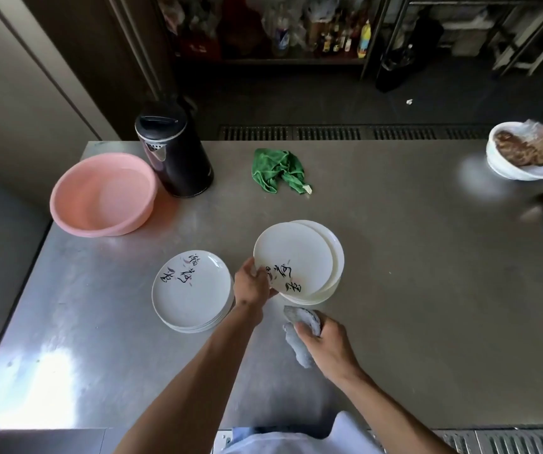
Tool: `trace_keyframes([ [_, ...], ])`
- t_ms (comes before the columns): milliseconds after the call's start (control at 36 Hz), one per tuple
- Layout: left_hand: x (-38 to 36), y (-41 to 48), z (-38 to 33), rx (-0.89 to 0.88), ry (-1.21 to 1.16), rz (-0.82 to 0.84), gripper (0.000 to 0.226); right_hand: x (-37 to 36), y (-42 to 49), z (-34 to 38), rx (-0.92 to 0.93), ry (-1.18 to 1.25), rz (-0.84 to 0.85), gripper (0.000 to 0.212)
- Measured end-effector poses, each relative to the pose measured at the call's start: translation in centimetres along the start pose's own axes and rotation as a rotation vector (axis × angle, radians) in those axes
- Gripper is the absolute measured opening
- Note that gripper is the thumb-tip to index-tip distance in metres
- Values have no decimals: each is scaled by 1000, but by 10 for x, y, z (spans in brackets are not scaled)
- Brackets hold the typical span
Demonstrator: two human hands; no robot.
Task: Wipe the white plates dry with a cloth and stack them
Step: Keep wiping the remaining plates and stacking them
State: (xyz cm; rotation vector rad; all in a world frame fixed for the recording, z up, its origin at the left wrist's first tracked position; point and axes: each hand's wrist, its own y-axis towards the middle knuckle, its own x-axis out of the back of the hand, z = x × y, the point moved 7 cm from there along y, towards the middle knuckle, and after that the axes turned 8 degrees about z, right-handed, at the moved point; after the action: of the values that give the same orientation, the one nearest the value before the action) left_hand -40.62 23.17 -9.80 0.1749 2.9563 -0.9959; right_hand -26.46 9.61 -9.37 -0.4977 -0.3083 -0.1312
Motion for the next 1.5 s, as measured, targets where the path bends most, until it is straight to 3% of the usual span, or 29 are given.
trace_keyframes([
  [167,0,6,-1,-18,97,-35,43,-10,-1,5,28,-17,70,10],
  [472,-29,3,7,163,190,130,74,-20,1,6,19,-47,115,14],
  [639,-28,10,9,172,321,184,76,-23,5,9,-21,-22,121,13],
  [778,17,17,3,86,320,12,58,-34,13,12,-46,-36,104,11],
  [917,109,0,-10,-60,388,-340,52,-56,29,21,-101,-33,80,25],
  [1056,191,-20,8,55,428,-545,56,-88,52,47,-84,10,114,16],
  [1167,220,-19,23,117,357,-436,28,-114,72,58,-93,-6,141,25],
  [1306,230,-18,29,79,231,-368,39,-133,84,60,-152,-8,150,29],
  [1500,239,-9,39,94,65,-407,27,-139,83,58,-183,26,126,26],
])
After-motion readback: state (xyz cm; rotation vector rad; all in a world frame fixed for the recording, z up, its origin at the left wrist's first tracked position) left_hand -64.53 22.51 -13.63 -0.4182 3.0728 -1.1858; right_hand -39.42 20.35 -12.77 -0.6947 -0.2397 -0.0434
